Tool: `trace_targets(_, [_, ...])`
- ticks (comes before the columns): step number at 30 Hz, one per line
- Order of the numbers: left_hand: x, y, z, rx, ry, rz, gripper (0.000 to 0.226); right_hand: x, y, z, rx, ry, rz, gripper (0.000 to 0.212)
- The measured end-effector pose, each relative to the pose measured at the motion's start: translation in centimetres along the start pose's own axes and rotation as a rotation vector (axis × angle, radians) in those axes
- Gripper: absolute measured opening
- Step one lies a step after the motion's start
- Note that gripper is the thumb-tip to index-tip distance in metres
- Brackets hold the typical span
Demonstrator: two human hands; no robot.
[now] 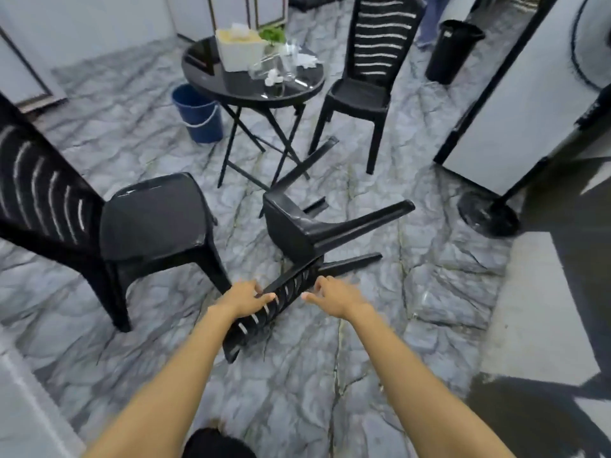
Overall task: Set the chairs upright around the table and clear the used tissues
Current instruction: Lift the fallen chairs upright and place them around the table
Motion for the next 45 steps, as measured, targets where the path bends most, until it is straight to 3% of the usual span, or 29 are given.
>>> trace_targets(5, [-3.6, 1.2, -6.2, 0.177, 0.186, 0.093, 0.049, -4.6, -3.0, -1.7, 0.160, 0.009, -0.092, 0.057])
trace_targets(14, [-13.9, -3.8, -17.8, 0.263, 0.647, 0.285, 0.054, -16.6, -12.6, -6.1, 0.500, 0.091, -0.164, 0.054])
trace_targets(17, [-19.0, -7.7, -21.4, 0.302, 0.791, 0.312, 0.041, -20.9, -16.7, -6.5, 0.657, 0.156, -0.156, 0.057])
trace_targets(23, [-28.2, -17.5, -25.8, 0.086, 1.158, 0.489, 0.031, -27.9, -24.6, -6.6, 0.959, 0.346, -0.066, 0.062])
trace_targets(27, [-32.9, -23.0, -27.5, -0.111, 1.397, 0.578, 0.048, -30.5, -28.1, -6.7, 1.048, 0.386, -0.118, 0.056])
trace_targets(32, [-35.2, -27.2, -28.4, -0.332, 1.610, 0.519, 0.077, -31.3, -30.3, -8.3, 1.122, 0.414, -0.108, 0.033])
trace_targets(36, [-35.7, -28.3, -28.0, -0.361, 1.727, 0.454, 0.091, -31.0, -30.4, -8.7, 1.104, 0.413, -0.131, 0.032])
trace_targets(41, [-35.9, -29.0, -27.9, -0.359, 1.758, 0.454, 0.090, -31.3, -30.8, -9.0, 1.062, 0.406, -0.110, 0.023])
trace_targets(45, [-36.2, -29.8, -28.2, -0.375, 1.769, 0.469, 0.077, -31.4, -31.2, -8.9, 1.083, 0.346, -0.066, 0.022])
Point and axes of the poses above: each hand's wrist, its own y-axis away from the middle knuckle, its own x-axis out of the back of the hand, z = x × y, the point moved 3 cm from there along -y, towards the middle knuckle, and after that the axes turned 8 degrees about x, right-handed, at the moved point
